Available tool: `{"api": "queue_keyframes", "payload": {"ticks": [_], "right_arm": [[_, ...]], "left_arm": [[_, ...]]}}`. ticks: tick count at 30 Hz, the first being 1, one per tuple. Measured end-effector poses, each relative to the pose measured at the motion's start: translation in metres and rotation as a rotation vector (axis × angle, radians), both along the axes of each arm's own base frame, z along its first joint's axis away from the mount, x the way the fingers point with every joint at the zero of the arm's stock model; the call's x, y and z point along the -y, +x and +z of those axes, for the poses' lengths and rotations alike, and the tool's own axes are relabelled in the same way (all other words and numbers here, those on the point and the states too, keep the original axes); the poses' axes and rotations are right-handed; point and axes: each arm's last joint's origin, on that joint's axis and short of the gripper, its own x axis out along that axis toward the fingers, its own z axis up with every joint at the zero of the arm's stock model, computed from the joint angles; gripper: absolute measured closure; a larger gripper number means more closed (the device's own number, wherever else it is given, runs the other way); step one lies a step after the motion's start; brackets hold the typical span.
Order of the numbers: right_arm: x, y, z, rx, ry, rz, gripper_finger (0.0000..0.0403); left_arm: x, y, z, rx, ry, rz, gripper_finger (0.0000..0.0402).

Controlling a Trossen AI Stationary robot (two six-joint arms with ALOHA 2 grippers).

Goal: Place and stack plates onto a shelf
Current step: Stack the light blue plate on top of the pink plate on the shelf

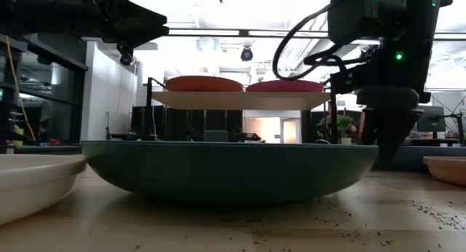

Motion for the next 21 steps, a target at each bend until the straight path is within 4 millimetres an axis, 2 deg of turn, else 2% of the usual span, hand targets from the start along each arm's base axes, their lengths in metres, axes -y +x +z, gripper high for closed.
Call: {"api": "queue_keyframes", "payload": {"ticks": [7,10,15,16,21], "right_arm": [[0.0,0.0006,-0.0052,-0.018,-0.013,-0.018,0.025],[0.0002,0.0004,-0.0052,-0.018,-0.016,-0.022,0.0284],[0.0006,-0.0015,-0.0051,-0.04,-0.025,-0.007,0.0382],[0.0008,-0.0025,-0.005,-0.052,-0.029,0.001,0.0392],[0.0012,-0.008,-0.0042,-0.105,-0.055,0.011,0.0392]], "left_arm": [[0.0,0.0,-0.0001,0.003,-0.024,-0.001,0.0271],[-0.0001,0.0,-0.0001,0.002,-0.024,0.0,0.0271],[-0.0001,0.0,-0.0001,0.003,-0.024,0.0,0.0271],[-0.0001,0.0,-0.0001,0.003,-0.024,0.0,0.0271],[-0.0002,0.0,-0.0001,0.003,-0.024,0.003,0.0271]]}}
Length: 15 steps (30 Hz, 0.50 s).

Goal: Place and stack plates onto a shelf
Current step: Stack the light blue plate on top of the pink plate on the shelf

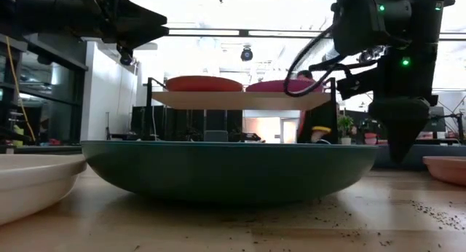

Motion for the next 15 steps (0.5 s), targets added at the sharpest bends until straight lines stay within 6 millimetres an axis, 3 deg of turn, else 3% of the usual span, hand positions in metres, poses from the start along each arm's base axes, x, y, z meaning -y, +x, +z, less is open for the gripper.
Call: {"api": "queue_keyframes", "payload": {"ticks": [8,15], "right_arm": [[-0.015,0.0,0.019,-0.074,-0.022,0.142,0.0402],[-0.051,0.022,0.062,0.056,0.089,0.324,0.0402]], "left_arm": [[0.0,0.0,0.0,0.0,0.0,0.001,0.0271],[0.0,0.0,0.0,0.0,0.0,0.008,0.0271]]}}
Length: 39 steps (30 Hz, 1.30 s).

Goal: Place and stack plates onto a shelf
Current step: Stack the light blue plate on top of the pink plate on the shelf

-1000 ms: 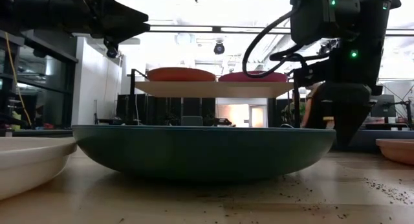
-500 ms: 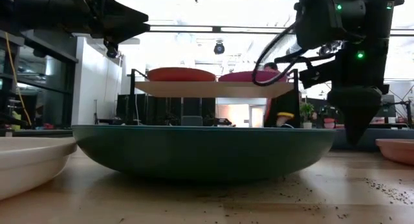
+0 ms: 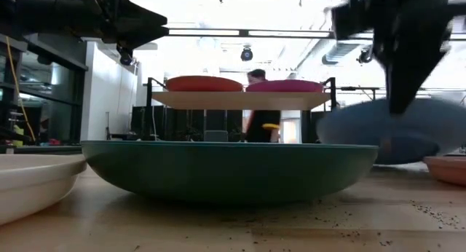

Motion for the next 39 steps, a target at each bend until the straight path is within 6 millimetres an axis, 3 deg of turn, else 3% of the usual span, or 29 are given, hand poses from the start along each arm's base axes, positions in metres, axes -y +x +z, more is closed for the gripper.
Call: {"api": "queue_keyframes", "payload": {"ticks": [6,11,16,22,27,32,39], "right_arm": [[-0.034,0.01,0.044,0.154,0.035,0.218,0.0403],[-0.053,0.021,0.07,0.387,-0.145,0.42,0.0403],[-0.049,0.027,0.09,0.46,-0.41,0.476,0.0403],[-0.021,0.043,0.126,0.446,-0.554,0.484,0.0403],[0.023,0.061,0.139,0.392,-0.586,0.456,0.0403],[0.075,0.066,0.13,0.255,-0.588,0.351,0.0403],[0.128,0.061,0.091,0.024,-0.589,0.294,0.0403]], "left_arm": [[0.0,0.0,0.0,0.0,0.0,0.002,0.0271],[0.0,0.0,0.0,0.0,0.0,0.002,0.0271],[0.0,0.0,0.0,0.0,0.0,0.017,0.0271],[-0.001,0.0,0.0,-0.004,0.024,0.019,0.0271],[-0.001,0.0,0.0,-0.004,0.024,0.021,0.0271],[-0.001,0.0,-0.001,-0.009,0.017,0.021,0.0271],[-0.001,0.0,-0.001,-0.014,0.017,0.02,0.0271]]}}
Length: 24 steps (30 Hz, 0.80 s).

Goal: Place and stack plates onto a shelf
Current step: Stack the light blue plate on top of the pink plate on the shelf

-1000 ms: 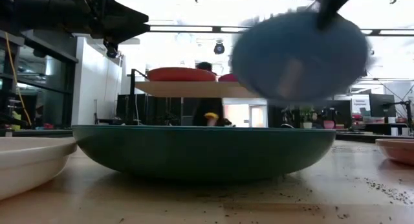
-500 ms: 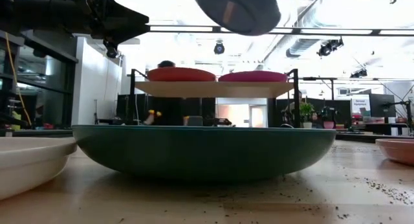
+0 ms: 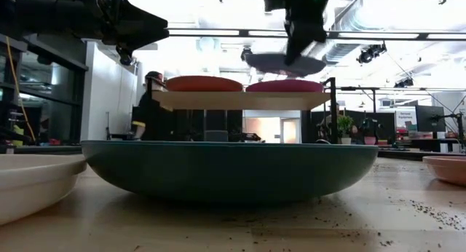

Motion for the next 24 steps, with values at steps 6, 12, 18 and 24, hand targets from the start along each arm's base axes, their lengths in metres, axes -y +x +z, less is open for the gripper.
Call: {"api": "queue_keyframes", "payload": {"ticks": [6,12,18,24], "right_arm": [[0.026,-0.001,-0.012,-0.033,-0.003,-0.047,0.0403],[0.036,0.004,-0.011,0.029,0.083,-0.038,0.0403],[0.037,0.004,-0.011,0.038,0.1,-0.038,0.0403],[0.037,0.005,-0.011,0.041,0.099,-0.034,0.0403]], "left_arm": [[0.0,0.0,0.0,0.0,0.016,0.006,0.0271],[-0.001,0.0,0.0,0.0,0.016,0.039,0.0271],[-0.001,0.0,0.0,-0.008,0.014,0.039,0.0271],[-0.001,0.0,-0.001,-0.01,0.011,0.038,0.0271]]}}
